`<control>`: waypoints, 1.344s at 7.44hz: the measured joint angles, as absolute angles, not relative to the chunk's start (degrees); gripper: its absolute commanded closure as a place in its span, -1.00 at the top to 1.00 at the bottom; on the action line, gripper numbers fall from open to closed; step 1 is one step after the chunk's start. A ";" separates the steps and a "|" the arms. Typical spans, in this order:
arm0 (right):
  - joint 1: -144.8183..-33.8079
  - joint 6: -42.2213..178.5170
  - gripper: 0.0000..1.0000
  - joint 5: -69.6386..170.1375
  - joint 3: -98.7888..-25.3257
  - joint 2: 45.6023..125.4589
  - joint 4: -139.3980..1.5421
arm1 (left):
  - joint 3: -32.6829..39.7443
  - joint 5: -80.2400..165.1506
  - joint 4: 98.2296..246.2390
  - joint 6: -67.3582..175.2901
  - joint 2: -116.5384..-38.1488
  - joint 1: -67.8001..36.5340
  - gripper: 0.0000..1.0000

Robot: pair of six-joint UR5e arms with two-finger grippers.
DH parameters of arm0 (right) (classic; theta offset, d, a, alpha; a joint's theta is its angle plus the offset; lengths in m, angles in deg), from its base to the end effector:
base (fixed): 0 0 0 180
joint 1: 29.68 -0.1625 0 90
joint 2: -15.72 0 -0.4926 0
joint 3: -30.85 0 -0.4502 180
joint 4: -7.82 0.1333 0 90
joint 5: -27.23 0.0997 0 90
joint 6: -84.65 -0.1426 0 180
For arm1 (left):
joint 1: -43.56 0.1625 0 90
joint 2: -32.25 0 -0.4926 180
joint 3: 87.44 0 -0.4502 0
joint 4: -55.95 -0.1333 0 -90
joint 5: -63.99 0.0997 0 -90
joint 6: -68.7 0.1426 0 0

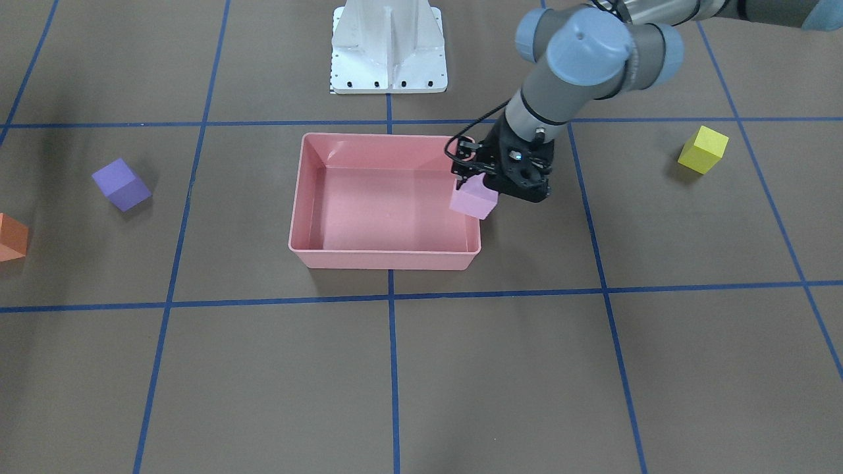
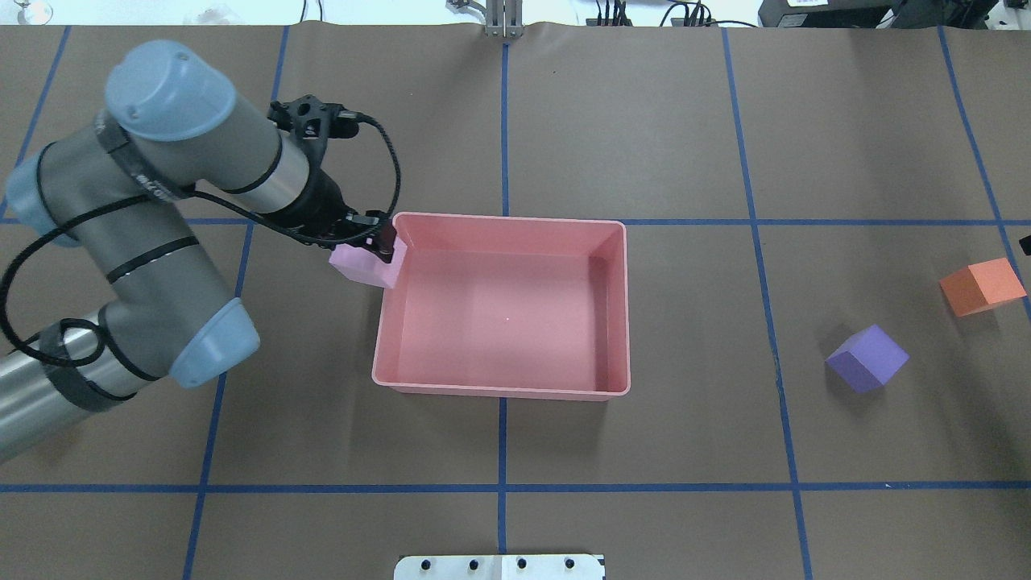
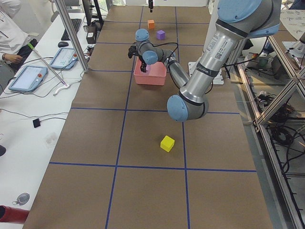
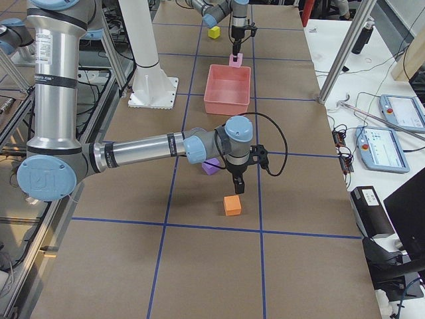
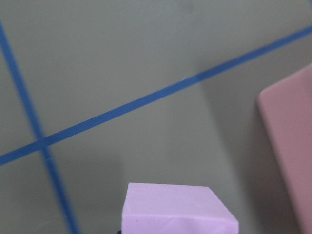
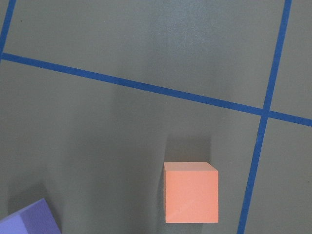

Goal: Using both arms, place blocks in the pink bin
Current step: 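Carry the pink cube into the pink bin and release it, then raise the left gripper away while the right gripper grasps the purple cube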

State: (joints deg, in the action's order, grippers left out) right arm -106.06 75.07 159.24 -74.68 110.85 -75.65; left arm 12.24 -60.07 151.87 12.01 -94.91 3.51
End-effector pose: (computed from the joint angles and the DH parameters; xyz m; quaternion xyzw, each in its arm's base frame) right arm -0.0868 -0.5191 0.6442 0.0633 -0.3749 -0.0853 0.9209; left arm 0.5473 -0.5299 0.2188 0.0434 0.4974 0.0796 0.8628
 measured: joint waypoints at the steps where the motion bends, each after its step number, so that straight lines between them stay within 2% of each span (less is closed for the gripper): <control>1: -106.02 75.07 1.00 159.24 -74.65 110.85 -75.66 | 10.53 -57.91 149.90 10.93 -97.63 5.87 0.99; 4: -105.01 74.91 1.00 159.43 -74.66 110.90 -75.52 | 9.61 -51.99 148.63 7.50 -99.51 9.61 1.00; 7: -97.93 62.01 1.00 159.17 -74.82 110.96 -67.45 | 12.67 -56.48 146.68 14.12 -98.20 5.93 1.00; 10: -86.24 53.77 1.00 154.93 -74.92 111.24 -55.98 | 19.53 -60.79 144.42 37.33 -84.85 -2.91 1.00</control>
